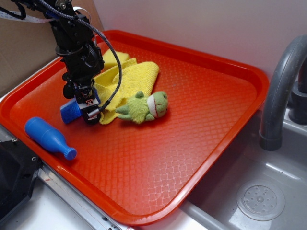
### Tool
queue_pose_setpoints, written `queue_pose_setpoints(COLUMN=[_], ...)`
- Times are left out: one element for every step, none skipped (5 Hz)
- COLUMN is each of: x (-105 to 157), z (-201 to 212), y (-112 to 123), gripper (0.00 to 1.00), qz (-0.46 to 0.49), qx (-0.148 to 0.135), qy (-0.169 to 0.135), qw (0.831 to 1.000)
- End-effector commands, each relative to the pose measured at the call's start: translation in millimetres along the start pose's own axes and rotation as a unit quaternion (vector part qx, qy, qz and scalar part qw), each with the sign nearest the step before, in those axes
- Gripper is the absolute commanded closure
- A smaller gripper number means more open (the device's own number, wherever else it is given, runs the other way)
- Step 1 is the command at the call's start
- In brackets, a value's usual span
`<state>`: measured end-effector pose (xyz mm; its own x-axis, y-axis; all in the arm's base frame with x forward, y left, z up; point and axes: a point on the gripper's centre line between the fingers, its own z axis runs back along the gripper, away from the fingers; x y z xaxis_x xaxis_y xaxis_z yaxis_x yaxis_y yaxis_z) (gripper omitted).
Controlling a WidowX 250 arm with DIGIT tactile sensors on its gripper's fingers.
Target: Grab the blue sponge.
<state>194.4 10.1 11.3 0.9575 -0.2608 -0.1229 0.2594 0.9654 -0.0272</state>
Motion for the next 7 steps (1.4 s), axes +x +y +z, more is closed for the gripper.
queue_pose_setpoints(x=[-1, 2, 4, 0, -7, -19, -22], z=[4, 14, 34, 82, 131, 180, 193], y=[0, -2, 1, -3, -14, -22, -18], gripper=[1.0, 1.0, 1.0, 1.0, 1.0, 1.0, 1.0], qz=[-0.007, -0.013, -0.019, 0.003, 0.051, 0.075, 0.084], qx=[0.0, 0.005, 0.02, 0.058, 0.075, 0.068, 0.042], qy=[-0.006, -0.015, -0.019, -0.035, -0.071, -0.1, -0.111], qw=[1.0, 1.0, 0.999, 0.998, 0.993, 0.99, 0.989])
